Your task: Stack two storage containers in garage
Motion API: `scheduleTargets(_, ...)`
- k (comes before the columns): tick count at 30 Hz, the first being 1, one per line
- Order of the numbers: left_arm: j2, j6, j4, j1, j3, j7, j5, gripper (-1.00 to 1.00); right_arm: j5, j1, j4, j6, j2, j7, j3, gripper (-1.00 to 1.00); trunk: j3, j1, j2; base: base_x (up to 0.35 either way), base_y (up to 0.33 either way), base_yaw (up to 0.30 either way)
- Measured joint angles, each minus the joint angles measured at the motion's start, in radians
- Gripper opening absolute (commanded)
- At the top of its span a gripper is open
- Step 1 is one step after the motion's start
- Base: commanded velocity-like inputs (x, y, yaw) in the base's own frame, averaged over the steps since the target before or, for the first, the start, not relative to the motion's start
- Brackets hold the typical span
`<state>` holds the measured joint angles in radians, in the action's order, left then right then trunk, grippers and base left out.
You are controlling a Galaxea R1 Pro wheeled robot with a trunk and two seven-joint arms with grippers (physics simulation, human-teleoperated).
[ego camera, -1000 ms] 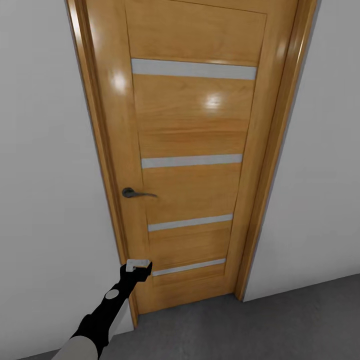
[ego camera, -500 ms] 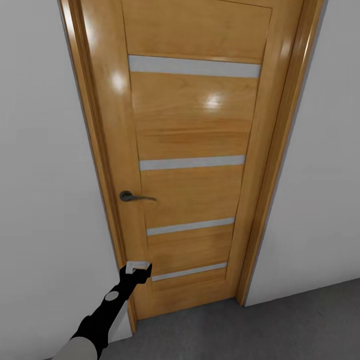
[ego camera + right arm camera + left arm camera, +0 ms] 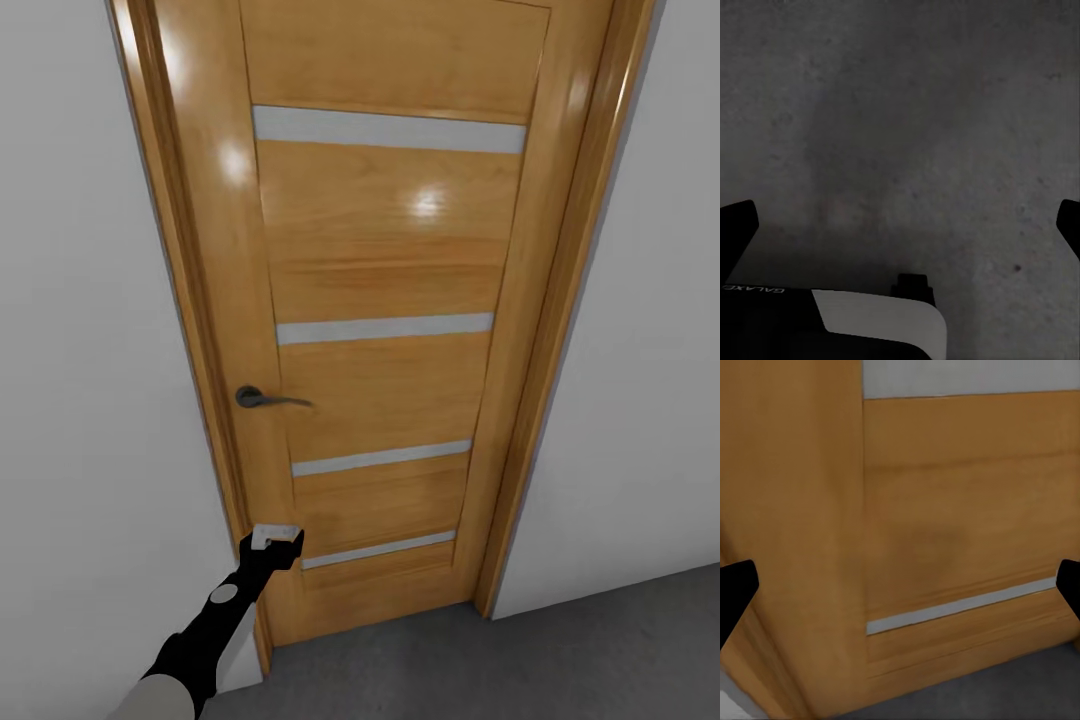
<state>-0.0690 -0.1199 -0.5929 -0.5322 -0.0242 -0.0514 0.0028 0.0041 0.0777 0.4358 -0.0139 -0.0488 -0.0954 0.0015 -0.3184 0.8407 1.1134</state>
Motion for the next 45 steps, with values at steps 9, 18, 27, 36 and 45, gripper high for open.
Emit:
scheduleTargets(9,0.0,-0.001,0.0,0.0,0.001,0.0,0.0,1.0,0.0,0.0,0.0,0.0,0.0,0.0,0.0,1.0,0.0,0.0,0.0,0.061,0.0,0.0)
scheduleTargets(18,0.0,-0.001,0.003,0.0,0.0,0.0,0.0,1.0,0.0,0.0,0.0,0.0,0.0,0.0,0.0,1.0,0.0,0.0,0.0,0.278,0.0,0.0)
scheduleTargets(27,0.0,-0.003,0.013,0.0,0.001,0.0,0.0,1.0,0.001,0.0,0.0,0.0,0.0,0.0,0.0,1.0,0.0,0.0,0.0,0.195,0.0,0.0)
scheduleTargets(36,0.0,-0.004,0.014,0.0,0.001,0.0,0.0,1.0,0.001,0.0,0.0,0.0,0.0,0.0,0.0,1.0,0.0,0.0,0.0,0.108,0.0,0.0)
scheduleTargets(45,0.0,-0.004,0.014,0.0,0.001,0.0,0.0,1.0,0.001,0.0,0.0,0.0,0.0,0.0,0.0,1.0,0.0,0.0,0.0,0.085,0.0,0.0)
